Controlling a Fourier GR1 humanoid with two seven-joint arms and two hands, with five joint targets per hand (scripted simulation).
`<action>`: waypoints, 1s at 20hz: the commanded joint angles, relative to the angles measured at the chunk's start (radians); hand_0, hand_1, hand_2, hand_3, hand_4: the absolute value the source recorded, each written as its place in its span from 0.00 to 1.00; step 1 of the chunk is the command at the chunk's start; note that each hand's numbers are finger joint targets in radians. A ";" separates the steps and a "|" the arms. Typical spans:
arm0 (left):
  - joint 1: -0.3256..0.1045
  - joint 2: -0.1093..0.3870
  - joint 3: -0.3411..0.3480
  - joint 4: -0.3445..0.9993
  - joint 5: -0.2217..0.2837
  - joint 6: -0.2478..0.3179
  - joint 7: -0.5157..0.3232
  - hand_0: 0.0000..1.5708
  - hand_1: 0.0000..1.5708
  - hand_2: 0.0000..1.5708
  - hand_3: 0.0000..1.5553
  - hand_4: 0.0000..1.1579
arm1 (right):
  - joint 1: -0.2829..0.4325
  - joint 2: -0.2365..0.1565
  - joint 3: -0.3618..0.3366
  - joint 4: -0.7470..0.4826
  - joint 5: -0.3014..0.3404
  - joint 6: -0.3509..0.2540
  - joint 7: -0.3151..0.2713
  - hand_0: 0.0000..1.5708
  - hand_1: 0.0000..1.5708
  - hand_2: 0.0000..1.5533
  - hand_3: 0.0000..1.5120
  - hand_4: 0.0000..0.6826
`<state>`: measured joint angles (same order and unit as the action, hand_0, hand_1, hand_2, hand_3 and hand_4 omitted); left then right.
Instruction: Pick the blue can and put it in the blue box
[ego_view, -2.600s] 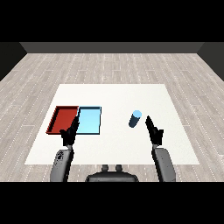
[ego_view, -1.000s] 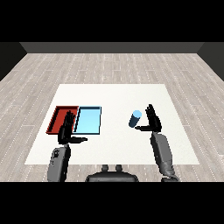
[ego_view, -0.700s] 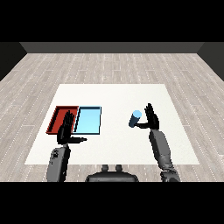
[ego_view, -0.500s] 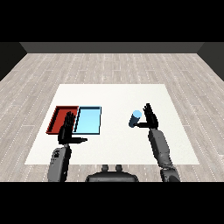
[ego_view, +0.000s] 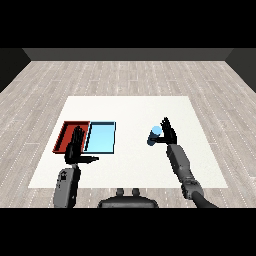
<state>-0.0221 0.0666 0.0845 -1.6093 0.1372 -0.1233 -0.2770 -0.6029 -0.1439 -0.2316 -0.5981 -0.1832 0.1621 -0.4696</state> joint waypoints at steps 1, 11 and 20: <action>0.007 -0.032 -0.024 -0.014 -0.017 0.031 0.007 0.00 0.00 0.00 0.00 0.00 | -0.043 0.042 -0.003 0.039 -0.016 -0.031 0.010 0.00 0.00 0.00 0.00 0.00; 0.028 0.001 -0.006 -0.046 0.004 -0.002 0.033 0.00 0.00 0.00 0.00 0.00 | -0.113 0.040 -0.006 0.246 0.018 -0.029 -0.104 0.00 0.00 0.00 0.00 0.00; 0.016 -0.005 -0.013 -0.049 -0.008 0.008 0.030 0.00 0.00 0.00 0.00 0.00 | -0.118 0.053 -0.018 0.200 0.017 -0.235 -0.091 0.96 0.96 0.95 0.95 0.87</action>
<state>-0.0010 0.0604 0.0767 -1.6257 0.1266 -0.1210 -0.2787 -0.7431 -0.1113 -0.2663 -0.3609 -0.1766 -0.0054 -0.5681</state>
